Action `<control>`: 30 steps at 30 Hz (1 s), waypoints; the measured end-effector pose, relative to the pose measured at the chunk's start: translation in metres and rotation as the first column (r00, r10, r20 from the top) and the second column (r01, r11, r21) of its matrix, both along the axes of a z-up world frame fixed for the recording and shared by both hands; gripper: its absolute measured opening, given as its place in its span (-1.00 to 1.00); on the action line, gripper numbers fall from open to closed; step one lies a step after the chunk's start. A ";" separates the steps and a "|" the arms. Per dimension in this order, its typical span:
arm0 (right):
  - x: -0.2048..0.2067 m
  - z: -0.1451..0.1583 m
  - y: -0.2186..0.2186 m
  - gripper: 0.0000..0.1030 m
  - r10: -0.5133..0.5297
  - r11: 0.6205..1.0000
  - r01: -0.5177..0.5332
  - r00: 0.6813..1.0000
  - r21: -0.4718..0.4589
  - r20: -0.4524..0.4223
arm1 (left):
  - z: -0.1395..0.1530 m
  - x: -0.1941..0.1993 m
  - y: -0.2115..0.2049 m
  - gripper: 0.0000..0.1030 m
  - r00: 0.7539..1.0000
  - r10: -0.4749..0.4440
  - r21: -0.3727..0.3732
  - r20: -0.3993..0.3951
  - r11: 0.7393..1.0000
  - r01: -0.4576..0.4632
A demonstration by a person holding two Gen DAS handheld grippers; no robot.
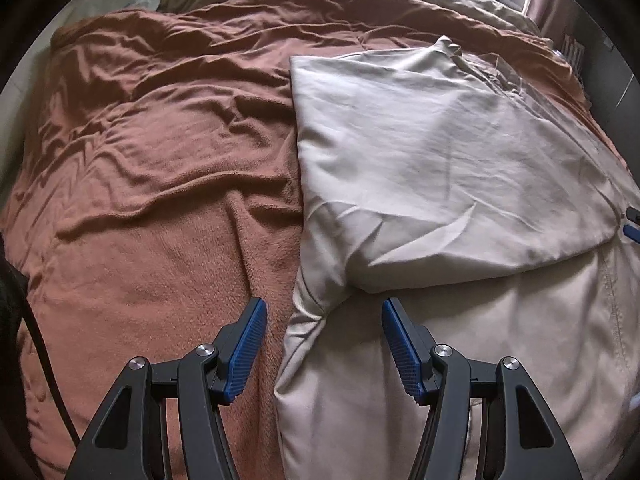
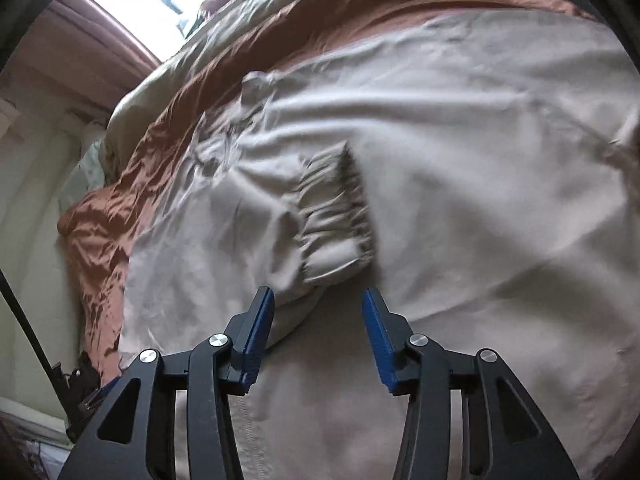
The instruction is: Fold large clothes
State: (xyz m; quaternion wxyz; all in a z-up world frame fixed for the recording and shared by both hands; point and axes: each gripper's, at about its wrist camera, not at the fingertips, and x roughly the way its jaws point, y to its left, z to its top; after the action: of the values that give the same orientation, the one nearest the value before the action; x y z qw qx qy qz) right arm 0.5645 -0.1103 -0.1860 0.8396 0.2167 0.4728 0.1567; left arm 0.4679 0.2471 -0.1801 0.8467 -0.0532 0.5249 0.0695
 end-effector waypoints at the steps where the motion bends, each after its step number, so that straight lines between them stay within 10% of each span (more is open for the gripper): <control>1: 0.003 -0.002 0.005 -0.15 0.002 1.000 -0.002 1.000 -0.013 0.000 | -0.001 0.000 0.001 0.20 1.000 0.000 0.002 0.001 1.000 0.000; 9: 0.026 -0.007 0.024 -0.34 -0.078 0.960 0.095 0.994 -0.262 0.075 | -0.008 0.006 0.004 0.07 1.000 0.015 0.057 -0.016 0.998 -0.014; 17: 0.010 0.005 0.014 -0.32 -0.020 0.985 0.029 0.998 -0.168 0.053 | -0.002 0.011 0.002 0.07 0.999 0.030 0.084 -0.026 0.996 -0.028; 21: -0.007 0.023 -0.016 0.42 -0.018 0.989 0.034 0.994 -0.146 0.109 | 0.012 0.003 -0.005 0.07 0.999 0.035 0.056 0.003 0.998 -0.035; 27: -0.028 0.039 -0.071 0.43 -0.058 0.988 0.076 0.989 -0.135 0.134 | 0.041 0.000 -0.037 0.15 0.999 -0.003 0.040 0.039 0.999 0.002; 30: -0.037 0.045 -0.102 0.43 -0.088 0.983 0.109 0.985 -0.145 0.146 | 0.053 0.004 -0.056 0.59 0.997 -0.025 0.035 0.066 0.999 0.023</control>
State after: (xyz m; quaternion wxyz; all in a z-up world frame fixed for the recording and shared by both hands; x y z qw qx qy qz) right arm 0.5270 -0.2126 -0.1414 0.8913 0.1637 0.4126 0.0929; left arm 0.4718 0.1907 -0.1271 0.8652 -0.0348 0.4958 0.0664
